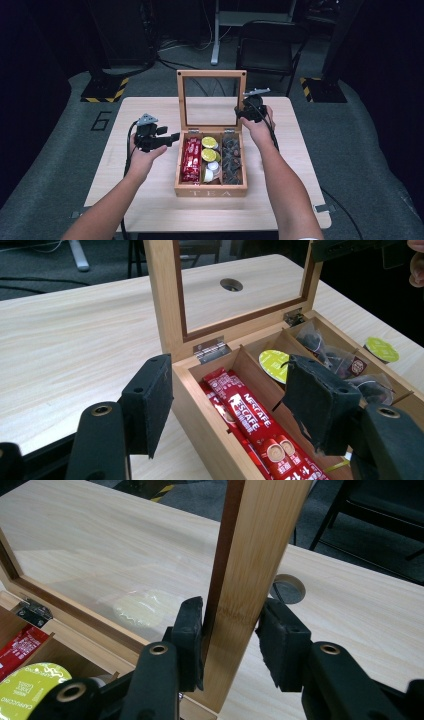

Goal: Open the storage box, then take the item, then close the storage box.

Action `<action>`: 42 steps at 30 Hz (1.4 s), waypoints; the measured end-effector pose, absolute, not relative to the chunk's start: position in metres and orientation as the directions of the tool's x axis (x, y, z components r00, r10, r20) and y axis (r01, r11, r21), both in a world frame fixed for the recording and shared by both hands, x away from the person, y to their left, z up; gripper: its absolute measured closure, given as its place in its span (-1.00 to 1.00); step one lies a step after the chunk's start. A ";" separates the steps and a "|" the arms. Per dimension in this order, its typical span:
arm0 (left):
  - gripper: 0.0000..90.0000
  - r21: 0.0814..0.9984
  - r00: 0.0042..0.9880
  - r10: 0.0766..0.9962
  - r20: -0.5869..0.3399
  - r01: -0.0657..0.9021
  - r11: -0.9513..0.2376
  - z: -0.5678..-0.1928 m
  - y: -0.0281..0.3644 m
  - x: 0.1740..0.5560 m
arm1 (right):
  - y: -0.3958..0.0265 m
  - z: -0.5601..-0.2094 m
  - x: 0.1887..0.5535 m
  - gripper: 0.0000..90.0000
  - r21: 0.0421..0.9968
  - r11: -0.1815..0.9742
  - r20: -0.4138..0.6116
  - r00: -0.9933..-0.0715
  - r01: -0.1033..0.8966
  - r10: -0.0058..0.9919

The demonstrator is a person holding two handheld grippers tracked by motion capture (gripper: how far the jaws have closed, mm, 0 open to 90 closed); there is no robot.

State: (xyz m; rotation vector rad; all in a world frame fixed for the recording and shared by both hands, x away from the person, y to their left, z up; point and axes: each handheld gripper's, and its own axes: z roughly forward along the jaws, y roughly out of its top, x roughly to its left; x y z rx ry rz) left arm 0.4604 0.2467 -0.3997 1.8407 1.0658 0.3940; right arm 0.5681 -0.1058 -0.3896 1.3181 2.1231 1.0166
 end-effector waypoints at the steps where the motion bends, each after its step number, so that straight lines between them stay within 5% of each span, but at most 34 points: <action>1: -0.20 0.849 0.567 0.806 -0.167 0.499 -0.175 -0.400 0.247 0.461 | -0.106 -0.389 0.568 0.40 0.774 0.274 0.014 -0.449 0.571 0.894; 42: -0.16 0.865 0.566 0.814 -0.128 0.466 -0.188 -0.376 0.241 0.477 | -0.110 -0.387 0.536 0.45 0.810 0.296 -0.027 -0.472 0.506 0.881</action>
